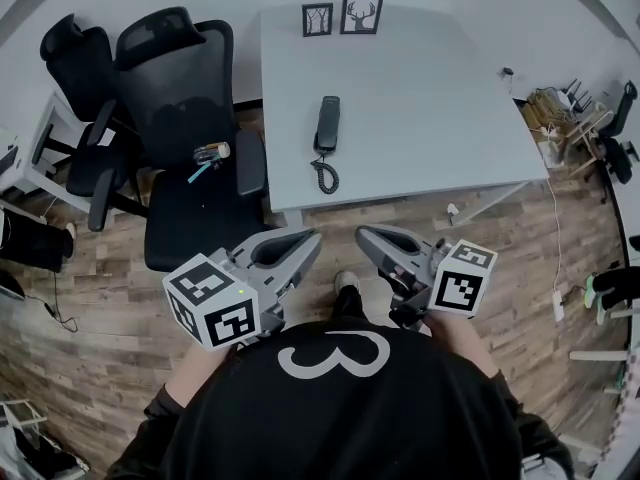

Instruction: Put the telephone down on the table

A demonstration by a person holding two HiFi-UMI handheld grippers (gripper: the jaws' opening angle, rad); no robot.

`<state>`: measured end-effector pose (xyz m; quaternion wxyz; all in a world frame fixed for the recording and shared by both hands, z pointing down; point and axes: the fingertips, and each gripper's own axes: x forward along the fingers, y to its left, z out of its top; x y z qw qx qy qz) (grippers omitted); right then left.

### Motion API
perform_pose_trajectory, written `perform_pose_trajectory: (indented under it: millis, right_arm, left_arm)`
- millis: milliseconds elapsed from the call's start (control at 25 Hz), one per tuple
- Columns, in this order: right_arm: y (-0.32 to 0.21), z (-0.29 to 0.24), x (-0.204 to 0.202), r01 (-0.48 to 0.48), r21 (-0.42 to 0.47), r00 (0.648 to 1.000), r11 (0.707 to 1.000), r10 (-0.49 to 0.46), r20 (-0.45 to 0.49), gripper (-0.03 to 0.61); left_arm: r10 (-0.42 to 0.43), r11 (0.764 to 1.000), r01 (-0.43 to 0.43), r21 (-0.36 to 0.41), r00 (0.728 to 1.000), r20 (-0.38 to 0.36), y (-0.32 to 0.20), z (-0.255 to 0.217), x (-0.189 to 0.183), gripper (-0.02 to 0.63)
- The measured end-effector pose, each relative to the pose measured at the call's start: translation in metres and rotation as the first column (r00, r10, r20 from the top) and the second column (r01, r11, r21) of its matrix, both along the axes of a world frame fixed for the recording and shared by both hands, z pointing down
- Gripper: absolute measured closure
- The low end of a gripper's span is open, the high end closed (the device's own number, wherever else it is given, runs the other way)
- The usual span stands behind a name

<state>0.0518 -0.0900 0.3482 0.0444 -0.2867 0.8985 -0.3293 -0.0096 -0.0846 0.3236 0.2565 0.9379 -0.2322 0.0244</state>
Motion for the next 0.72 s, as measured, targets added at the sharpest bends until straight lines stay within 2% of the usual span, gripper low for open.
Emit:
perform_pose_trajectory:
  millis: [160,320,520,720]
  right_arm:
    - [0.022,0.011,-0.012,0.002,-0.006,1.0,1.0,-0.002,-0.027,0.569]
    - [0.038,0.014,-0.02,0.001,0.014,0.999,1.0,-0.001,-0.035,0.57]
    - [0.044,0.017,-0.024,-0.008,-0.008,0.999,1.0,0.008,-0.041,0.571]
    - [0.052,0.019,-0.019,-0.032,-0.025,0.998,0.999,0.031,-0.059,0.57]
  left_arm:
    - [-0.015,0.999,0.015,-0.03,1.0,-0.024,0.018,0.006,-0.015,0.601]
    - [-0.017,1.0,0.017,-0.005,1.0,-0.012,0.038,0.011,-0.02,0.601]
    - [-0.011,1.0,0.01,0.012,0.999,0.034,0.039,0.019,-0.018,0.601]
    - [0.02,1.0,-0.02,0.014,1.0,0.023,0.047,0.02,-0.013,0.601]
